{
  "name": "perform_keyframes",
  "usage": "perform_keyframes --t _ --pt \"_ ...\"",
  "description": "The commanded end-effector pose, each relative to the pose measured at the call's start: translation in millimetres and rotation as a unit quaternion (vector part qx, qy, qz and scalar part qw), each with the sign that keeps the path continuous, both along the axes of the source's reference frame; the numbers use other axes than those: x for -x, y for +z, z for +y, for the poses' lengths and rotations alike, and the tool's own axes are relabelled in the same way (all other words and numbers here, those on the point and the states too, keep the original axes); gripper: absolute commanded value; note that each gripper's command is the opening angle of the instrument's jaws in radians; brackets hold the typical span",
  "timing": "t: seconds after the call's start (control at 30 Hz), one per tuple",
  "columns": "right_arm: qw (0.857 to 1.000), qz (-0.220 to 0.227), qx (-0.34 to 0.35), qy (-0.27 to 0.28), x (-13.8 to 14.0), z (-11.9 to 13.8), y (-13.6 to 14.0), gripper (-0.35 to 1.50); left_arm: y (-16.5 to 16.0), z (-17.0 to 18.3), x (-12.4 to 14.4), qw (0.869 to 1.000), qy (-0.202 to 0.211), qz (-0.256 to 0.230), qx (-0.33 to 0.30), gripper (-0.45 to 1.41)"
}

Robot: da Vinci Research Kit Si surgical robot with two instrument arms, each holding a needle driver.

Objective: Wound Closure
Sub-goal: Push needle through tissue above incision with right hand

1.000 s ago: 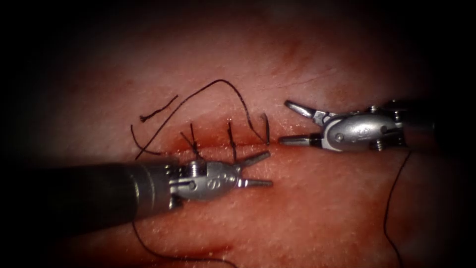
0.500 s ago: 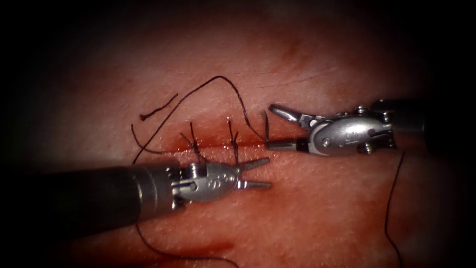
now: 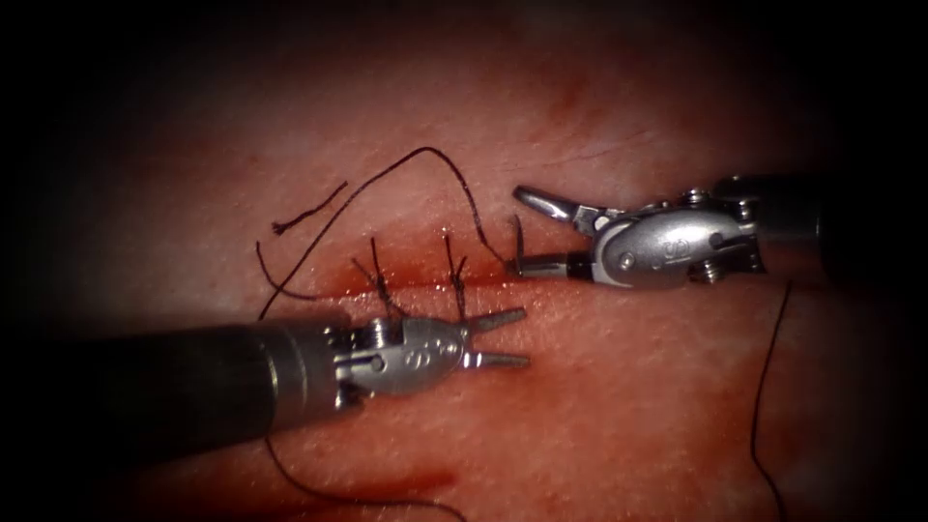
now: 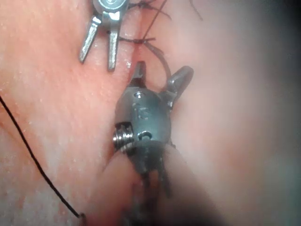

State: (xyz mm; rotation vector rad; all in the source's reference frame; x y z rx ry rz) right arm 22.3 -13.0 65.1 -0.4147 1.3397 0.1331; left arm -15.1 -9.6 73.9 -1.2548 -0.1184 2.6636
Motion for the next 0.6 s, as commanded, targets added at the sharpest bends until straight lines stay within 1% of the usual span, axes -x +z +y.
perform_keyframes --t 0.03,0.1,0.17,0.27,0.3,0.33,0.37,0.4,0.43,0.47,0.6 --pt "1.000 0.000 0.003 0.000 -0.9 0.6 0.2 1.13 0.5 0.1 0.5 1.000 0.000 0.000 0.000 0.21" --pt "1.000 0.004 0.004 0.000 -1.1 0.9 0.3 1.09 0.5 0.0 0.5 1.000 0.000 0.000 0.000 0.21" --pt "1.000 0.006 0.004 -0.003 -1.4 0.9 0.4 1.01 0.5 0.0 0.5 1.000 0.001 -0.001 0.000 0.21" --pt "1.000 0.004 0.001 -0.020 -1.7 0.9 0.5 0.61 0.5 0.0 0.4 1.000 0.001 -0.001 0.000 0.21" --pt "1.000 0.004 0.001 -0.020 -1.7 0.9 0.5 0.61 0.5 0.0 0.4 1.000 0.001 -0.001 0.000 0.21" --pt "1.000 0.001 0.004 -0.030 -1.8 0.9 0.6 0.32 0.4 0.0 0.4 1.000 0.001 -0.001 0.000 0.21" --pt "0.999 -0.001 0.007 -0.034 -1.8 0.8 0.7 0.18 0.4 0.0 0.4 1.000 0.001 -0.001 0.000 0.21" --pt "0.999 -0.001 0.007 -0.034 -1.8 0.8 0.7 0.18 0.4 0.0 0.4 1.000 0.001 -0.001 0.000 0.21" --pt "0.999 -0.002 0.006 -0.039 -1.9 0.8 0.8 0.00 0.4 0.0 0.4 1.000 0.001 -0.001 0.000 0.21" --pt "0.999 0.000 0.008 -0.045 -1.9 0.7 1.2 -0.35 0.3 -0.1 0.4 1.000 0.001 -0.001 0.000 0.21" --pt "0.998 -0.001 0.005 -0.065 -1.8 0.8 1.7 -0.35 0.2 0.0 0.4 1.000 0.001 -0.002 -0.001 0.21"
